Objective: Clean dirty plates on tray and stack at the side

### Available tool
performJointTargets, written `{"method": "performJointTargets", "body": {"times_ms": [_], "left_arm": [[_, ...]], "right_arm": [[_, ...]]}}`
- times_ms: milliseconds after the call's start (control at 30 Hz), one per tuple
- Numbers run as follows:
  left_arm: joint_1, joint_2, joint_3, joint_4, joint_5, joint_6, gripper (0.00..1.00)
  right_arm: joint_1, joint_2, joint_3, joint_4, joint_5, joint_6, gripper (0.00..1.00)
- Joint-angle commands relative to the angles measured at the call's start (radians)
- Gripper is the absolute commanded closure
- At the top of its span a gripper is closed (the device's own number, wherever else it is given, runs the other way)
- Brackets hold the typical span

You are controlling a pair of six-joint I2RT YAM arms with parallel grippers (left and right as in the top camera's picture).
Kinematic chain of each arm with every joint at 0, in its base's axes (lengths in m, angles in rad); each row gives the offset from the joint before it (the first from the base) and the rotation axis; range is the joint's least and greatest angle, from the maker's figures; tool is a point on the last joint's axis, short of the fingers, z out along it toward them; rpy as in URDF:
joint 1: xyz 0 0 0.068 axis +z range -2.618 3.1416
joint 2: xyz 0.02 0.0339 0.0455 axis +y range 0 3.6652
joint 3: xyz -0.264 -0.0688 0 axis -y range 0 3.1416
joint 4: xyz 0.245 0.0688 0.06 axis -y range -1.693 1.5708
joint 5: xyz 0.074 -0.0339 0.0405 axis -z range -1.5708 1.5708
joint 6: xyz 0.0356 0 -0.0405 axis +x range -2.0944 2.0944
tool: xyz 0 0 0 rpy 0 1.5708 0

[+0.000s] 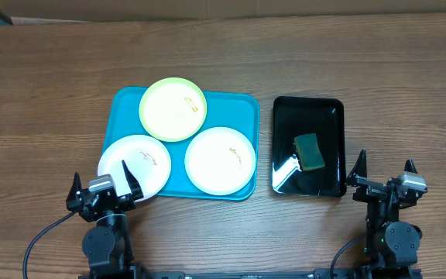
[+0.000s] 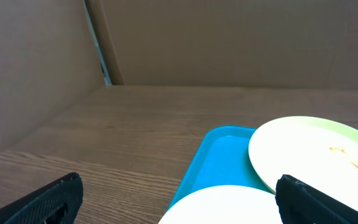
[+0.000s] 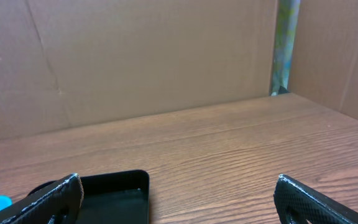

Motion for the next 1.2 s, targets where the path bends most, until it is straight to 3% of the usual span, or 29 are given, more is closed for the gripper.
{"method": "performJointTargets", "body": {"times_ms": [0, 900, 1167], "left_arm": [[0.003, -0.001, -0.004, 0.002, -0.017, 0.019, 0.0], [0.003, -0.001, -0.004, 0.003, -0.016, 0.018, 0.0], [0.002, -0.001, -0.004, 0.03, 0.056, 0.006, 0.0]], "right_arm": [[0.004, -0.004, -0.01, 0.006, 0.011, 0.003, 0.0], [0.004, -0.004, -0.01, 0.006, 0.011, 0.003, 0.0], [0.004, -0.004, -0.01, 0.006, 0.011, 0.003, 0.0]]}}
